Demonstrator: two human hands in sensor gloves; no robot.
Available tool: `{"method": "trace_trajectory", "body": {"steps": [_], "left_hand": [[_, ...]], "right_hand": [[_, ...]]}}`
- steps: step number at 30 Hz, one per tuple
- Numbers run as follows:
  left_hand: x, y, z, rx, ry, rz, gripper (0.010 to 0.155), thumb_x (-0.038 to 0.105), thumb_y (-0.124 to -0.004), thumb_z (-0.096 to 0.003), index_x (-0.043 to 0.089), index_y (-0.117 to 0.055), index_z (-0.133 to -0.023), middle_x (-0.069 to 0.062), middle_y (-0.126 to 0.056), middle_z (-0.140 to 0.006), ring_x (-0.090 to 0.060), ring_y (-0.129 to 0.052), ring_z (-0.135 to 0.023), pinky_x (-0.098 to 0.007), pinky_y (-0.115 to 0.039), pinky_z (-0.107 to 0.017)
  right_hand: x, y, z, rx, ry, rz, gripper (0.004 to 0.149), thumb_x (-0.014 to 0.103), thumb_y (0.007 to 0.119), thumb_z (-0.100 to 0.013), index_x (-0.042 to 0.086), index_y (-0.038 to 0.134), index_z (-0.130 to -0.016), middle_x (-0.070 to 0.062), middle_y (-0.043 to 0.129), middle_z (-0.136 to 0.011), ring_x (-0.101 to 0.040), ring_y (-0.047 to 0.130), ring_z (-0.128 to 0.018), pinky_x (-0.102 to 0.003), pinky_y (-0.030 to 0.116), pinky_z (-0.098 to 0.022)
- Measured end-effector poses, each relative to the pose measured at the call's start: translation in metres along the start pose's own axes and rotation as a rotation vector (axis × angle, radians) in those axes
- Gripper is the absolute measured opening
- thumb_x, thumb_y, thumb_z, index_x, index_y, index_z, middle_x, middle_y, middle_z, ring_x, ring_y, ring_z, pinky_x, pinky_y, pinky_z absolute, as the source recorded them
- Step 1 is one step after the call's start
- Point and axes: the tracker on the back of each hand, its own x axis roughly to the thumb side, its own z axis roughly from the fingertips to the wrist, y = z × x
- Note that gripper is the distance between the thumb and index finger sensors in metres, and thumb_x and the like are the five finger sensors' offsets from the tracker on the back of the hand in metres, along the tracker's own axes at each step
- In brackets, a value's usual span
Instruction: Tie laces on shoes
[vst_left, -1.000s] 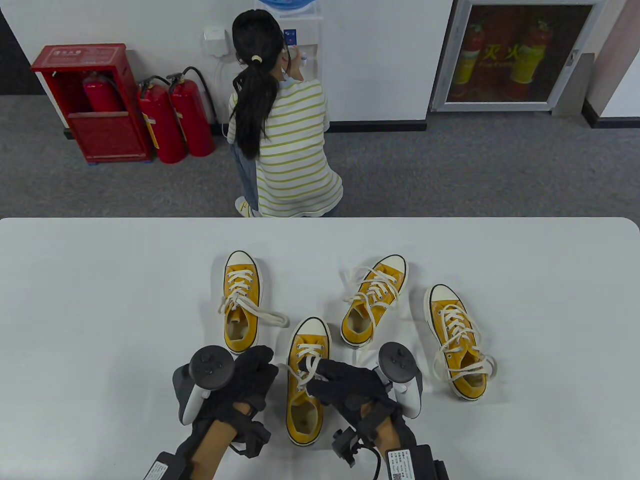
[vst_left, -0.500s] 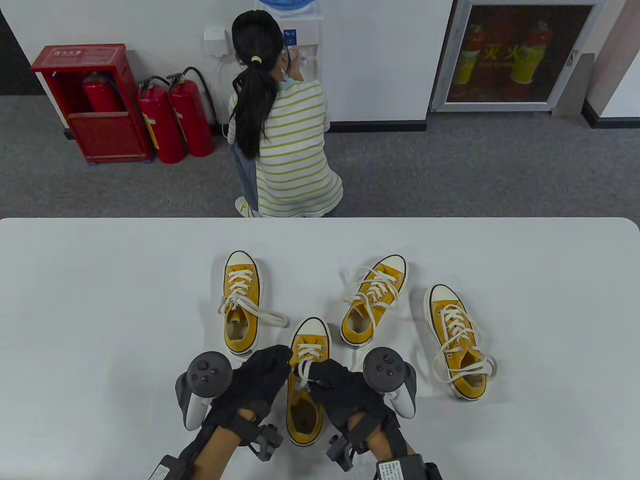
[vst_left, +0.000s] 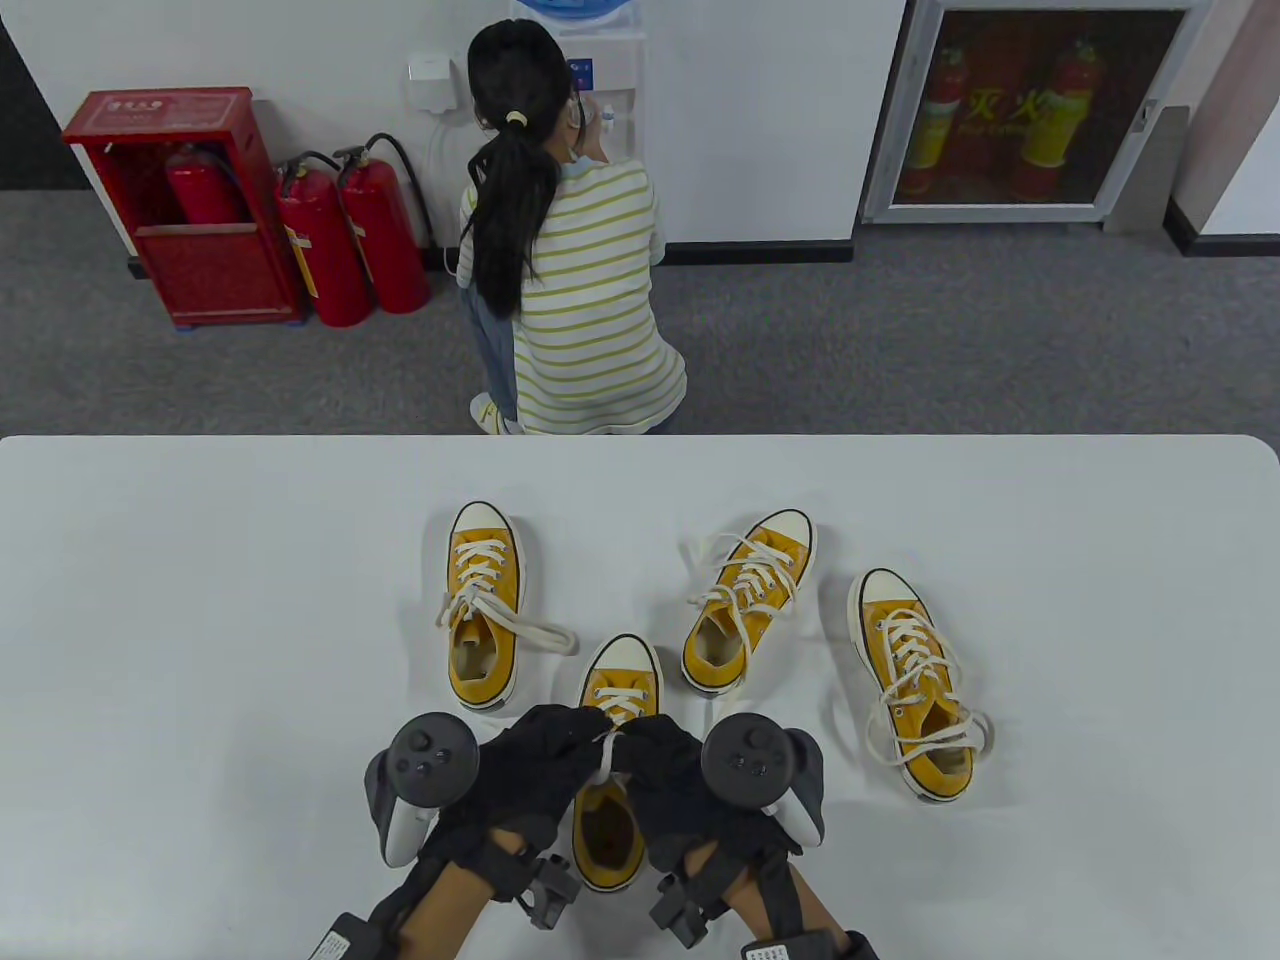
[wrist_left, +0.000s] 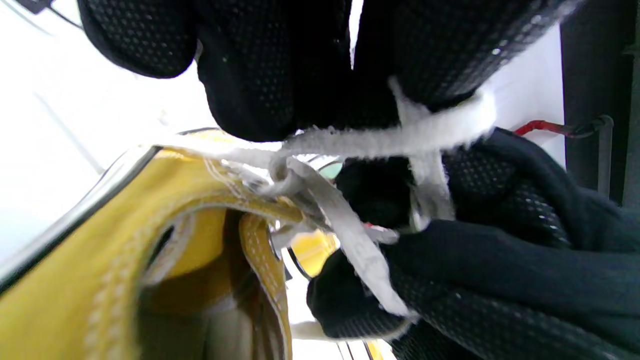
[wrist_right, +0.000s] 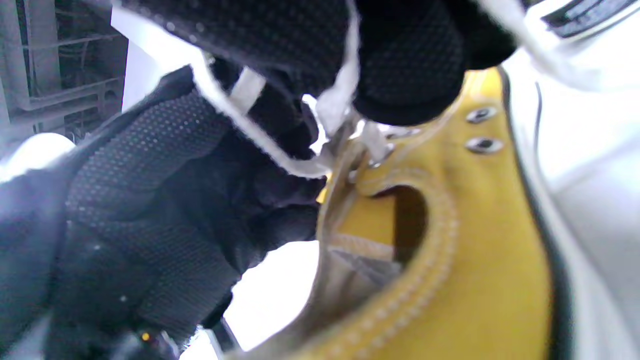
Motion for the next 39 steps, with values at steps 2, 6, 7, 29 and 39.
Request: {"method": "trace_trajectory", "body": {"steps": [2,6,7,29,39], "left_hand": [[0.002,0.0,0.001,0.019,-0.016,-0.056,0.039,0.042,-0.086,-0.045,0.033,-0.091,-0.083,-0.002,-0.095,-0.086,-0.027,-0.103,-0.057,-0.061,-0.076,-0.059],[0.004,0.001,0.001,0.042,-0.017,-0.141,0.038,0.042,-0.086,-0.0442,0.029,-0.092,-0.08,-0.001,-0.098,-0.079,-0.026,-0.104,-0.051,-0.059,-0.077,-0.057],[0.003,0.001,0.0,0.034,-0.01,-0.152,0.038,0.042,-0.085,-0.0446,0.029,-0.091,-0.08,-0.001,-0.098,-0.079,-0.026,-0.104,-0.051,-0.059,-0.077,-0.056],[-0.04,0.044,-0.011,-0.049,0.318,-0.414,0.037,0.049,-0.073,-0.0463,0.028,-0.088,-0.073,-0.001,-0.097,-0.069,-0.023,-0.102,-0.037,-0.051,-0.084,-0.039],[-0.04,0.042,-0.012,-0.113,0.339,-0.508,0.037,0.049,-0.073,-0.0466,0.028,-0.088,-0.074,-0.001,-0.097,-0.07,-0.023,-0.103,-0.039,-0.051,-0.084,-0.041]], "right_hand": [[0.0,0.0,0.0,0.001,0.005,0.004,0.045,0.011,0.08,-0.041,0.014,0.085,-0.085,-0.009,0.071,-0.093,-0.027,0.09,-0.055,-0.059,0.063,-0.061],[-0.002,-0.001,-0.001,0.016,0.008,0.01,0.044,0.012,0.08,-0.041,0.015,0.088,-0.085,-0.008,0.071,-0.094,-0.027,0.09,-0.055,-0.059,0.063,-0.061],[-0.004,-0.001,-0.001,0.025,0.015,-0.02,0.045,0.012,0.08,-0.041,0.016,0.088,-0.085,-0.008,0.068,-0.096,-0.027,0.089,-0.055,-0.058,0.063,-0.061],[-0.08,-0.065,0.003,-0.174,0.319,-0.18,0.044,0.009,0.079,-0.039,0.015,0.092,-0.08,-0.009,0.07,-0.096,-0.025,0.091,-0.045,-0.057,0.066,-0.058],[-0.088,-0.069,0.004,-0.178,0.331,-0.203,0.043,0.01,0.079,-0.04,0.014,0.091,-0.081,-0.01,0.072,-0.094,-0.025,0.091,-0.046,-0.057,0.066,-0.057]]}}
